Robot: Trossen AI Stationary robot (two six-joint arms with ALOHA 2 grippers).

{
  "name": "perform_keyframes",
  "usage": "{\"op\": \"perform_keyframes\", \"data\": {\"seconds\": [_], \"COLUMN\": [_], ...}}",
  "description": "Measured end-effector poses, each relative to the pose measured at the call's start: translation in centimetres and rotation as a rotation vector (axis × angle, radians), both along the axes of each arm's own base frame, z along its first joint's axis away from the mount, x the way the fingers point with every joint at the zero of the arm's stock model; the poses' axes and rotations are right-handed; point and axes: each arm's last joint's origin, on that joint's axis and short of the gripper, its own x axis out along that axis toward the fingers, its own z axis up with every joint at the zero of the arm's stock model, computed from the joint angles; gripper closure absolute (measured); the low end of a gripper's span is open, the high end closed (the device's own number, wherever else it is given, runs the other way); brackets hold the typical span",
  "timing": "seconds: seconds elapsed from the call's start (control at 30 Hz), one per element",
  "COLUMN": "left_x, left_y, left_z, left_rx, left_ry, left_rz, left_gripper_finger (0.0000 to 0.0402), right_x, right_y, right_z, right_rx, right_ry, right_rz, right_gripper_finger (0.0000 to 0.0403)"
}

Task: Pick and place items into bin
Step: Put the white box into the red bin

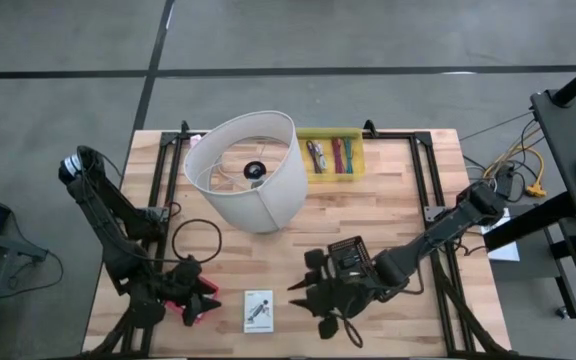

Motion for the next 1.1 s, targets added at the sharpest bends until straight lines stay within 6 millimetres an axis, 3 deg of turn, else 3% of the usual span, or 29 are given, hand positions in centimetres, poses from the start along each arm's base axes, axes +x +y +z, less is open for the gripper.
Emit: {"op": "perform_keyframes", "data": {"seconds": [0.27,0.53,0.77,1.1], "left_x": [0.1,0.9,4.3,9.4], "left_y": [-0.1,-0.7,-2.3,-2.9], "left_z": [0.1,0.0,-1.3,-2.2], "left_rx": [-0.018,-0.145,-0.246,-0.329], "left_ry": [-0.010,-0.021,0.028,0.129], "left_rz": [0.001,0.070,0.087,0.177], "left_gripper_finger": [0.0173,0.0173,0.0173,0.0173], "right_x": [1.8,2.6,2.0,-0.9], "right_y": [0.9,0.4,-0.2,-2.0], "right_z": [-4.0,-5.8,-5.3,-5.4], "right_rx": [-0.143,-0.105,-0.050,-0.015], "right_ry": [0.108,0.170,0.228,0.496], "right_rz": [0.221,0.160,0.084,-0.084], "right_gripper_finger": [0.0252,0.0250,0.0256,0.0272]}}
